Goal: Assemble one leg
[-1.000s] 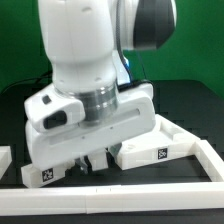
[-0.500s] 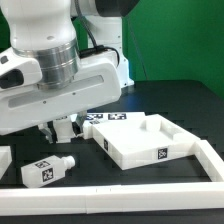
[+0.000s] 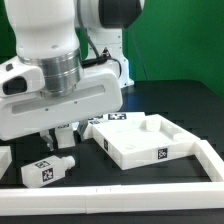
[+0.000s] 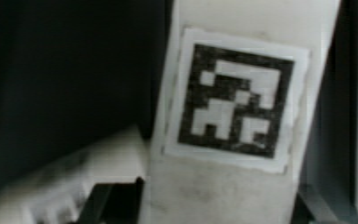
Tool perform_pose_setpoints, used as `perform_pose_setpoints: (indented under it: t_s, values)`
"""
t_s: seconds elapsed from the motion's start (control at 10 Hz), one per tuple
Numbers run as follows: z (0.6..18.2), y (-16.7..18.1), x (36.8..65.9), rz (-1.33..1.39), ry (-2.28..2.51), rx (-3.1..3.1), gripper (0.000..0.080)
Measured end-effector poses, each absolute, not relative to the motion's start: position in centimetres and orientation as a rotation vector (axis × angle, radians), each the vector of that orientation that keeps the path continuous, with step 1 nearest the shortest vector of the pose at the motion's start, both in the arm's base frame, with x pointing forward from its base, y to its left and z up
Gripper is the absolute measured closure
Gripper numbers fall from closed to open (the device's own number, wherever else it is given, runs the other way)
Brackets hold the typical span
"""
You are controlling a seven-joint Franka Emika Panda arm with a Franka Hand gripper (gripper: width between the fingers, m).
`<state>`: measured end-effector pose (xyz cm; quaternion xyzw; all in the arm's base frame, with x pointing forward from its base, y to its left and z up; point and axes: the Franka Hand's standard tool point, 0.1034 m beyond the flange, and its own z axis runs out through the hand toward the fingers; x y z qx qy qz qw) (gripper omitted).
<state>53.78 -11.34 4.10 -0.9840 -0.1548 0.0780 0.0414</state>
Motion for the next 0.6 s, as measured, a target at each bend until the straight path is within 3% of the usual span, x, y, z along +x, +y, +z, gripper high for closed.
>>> perform_pose_setpoints:
  t_s: [0.3, 0.6]
  values:
    - [1.5, -15.1, 49.4, 0.228, -0.505, -3.029, 0.0505]
    - [0.7, -15.8, 48.9, 0.222, -0.508, -3.034, 0.0505]
